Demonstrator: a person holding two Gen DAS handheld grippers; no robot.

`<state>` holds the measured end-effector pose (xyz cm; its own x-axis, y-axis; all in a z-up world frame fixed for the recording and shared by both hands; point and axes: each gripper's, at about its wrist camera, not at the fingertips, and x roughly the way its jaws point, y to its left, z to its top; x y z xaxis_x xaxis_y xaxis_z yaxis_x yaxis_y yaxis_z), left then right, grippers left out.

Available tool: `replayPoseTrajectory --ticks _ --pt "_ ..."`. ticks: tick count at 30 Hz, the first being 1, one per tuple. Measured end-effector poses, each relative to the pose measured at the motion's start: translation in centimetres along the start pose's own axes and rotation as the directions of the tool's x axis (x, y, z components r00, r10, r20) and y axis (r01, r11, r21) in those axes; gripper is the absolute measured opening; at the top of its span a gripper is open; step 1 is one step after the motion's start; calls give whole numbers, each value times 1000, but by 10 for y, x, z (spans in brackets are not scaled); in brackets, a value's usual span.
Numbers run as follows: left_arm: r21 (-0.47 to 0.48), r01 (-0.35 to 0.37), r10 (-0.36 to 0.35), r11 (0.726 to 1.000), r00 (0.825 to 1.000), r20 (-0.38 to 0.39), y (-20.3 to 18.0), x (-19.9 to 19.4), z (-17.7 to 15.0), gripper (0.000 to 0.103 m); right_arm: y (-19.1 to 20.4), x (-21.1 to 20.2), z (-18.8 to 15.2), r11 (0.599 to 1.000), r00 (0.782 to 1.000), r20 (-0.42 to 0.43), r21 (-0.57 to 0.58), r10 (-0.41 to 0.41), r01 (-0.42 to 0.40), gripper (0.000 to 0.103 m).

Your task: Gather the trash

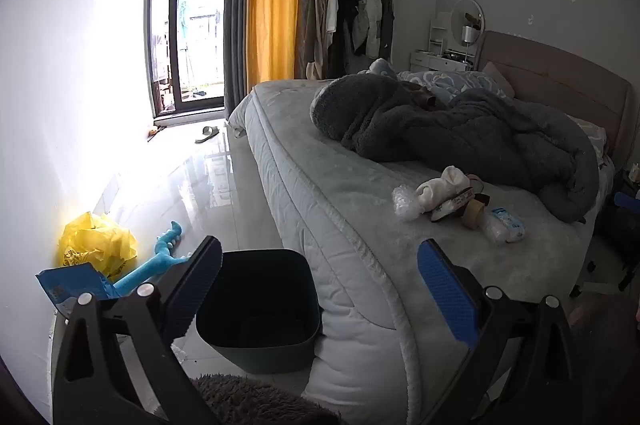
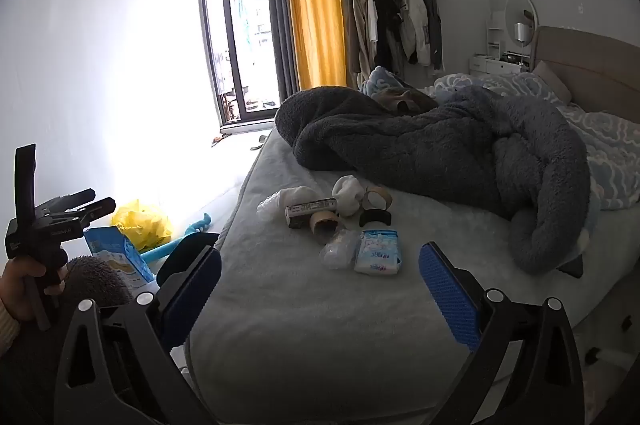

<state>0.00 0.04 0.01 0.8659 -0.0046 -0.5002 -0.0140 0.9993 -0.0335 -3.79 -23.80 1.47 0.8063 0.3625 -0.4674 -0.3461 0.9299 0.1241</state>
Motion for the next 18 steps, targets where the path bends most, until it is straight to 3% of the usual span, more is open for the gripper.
replayPoseTrajectory --ticks 18 --pt "2 1 -1 1000 1000 1 0 0 0 100 1 1 0 1000 1000 -1 -5 -3 3 100"
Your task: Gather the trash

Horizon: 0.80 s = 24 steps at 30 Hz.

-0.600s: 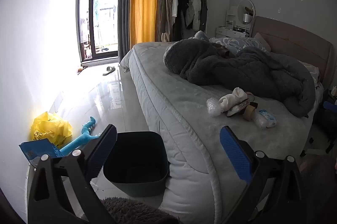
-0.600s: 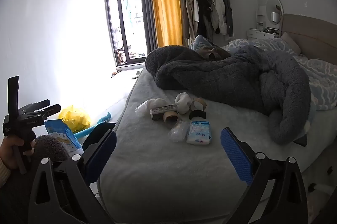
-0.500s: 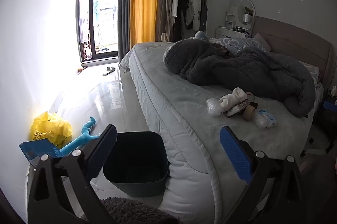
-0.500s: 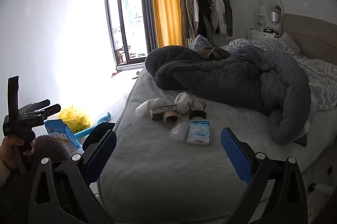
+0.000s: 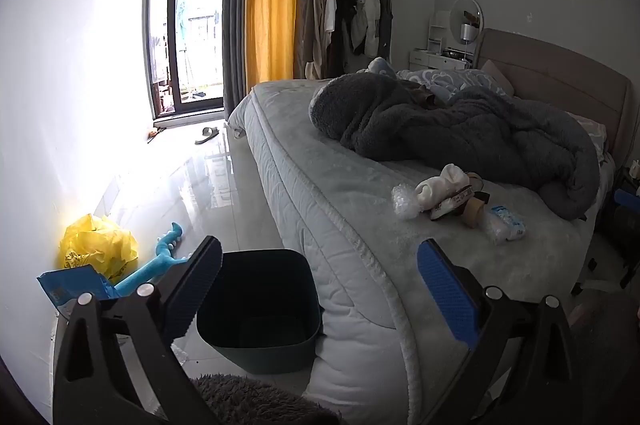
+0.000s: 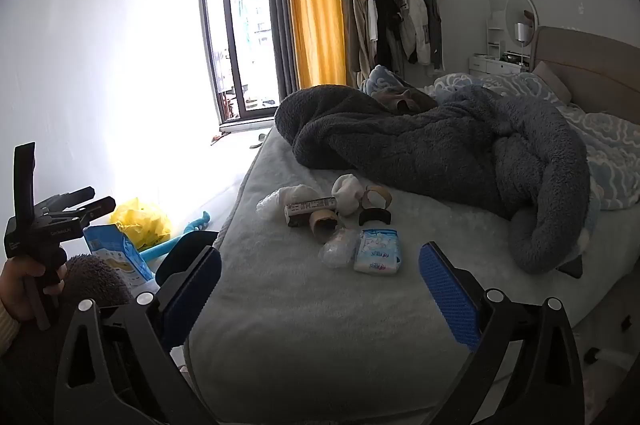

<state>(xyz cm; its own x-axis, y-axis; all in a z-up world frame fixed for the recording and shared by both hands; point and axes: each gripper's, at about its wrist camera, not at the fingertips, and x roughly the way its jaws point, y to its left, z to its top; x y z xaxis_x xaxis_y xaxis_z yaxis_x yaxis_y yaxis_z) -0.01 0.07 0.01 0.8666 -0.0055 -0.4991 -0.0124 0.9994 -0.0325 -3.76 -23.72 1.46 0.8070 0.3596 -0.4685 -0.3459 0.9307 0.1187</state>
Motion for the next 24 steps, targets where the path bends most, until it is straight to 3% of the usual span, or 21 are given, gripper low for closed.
replayPoseTrajectory --ticks 24 --pt "-3 0 0 1000 1000 -5 0 0 -1 100 0 0 -1 1000 1000 -3 -2 -1 1 100"
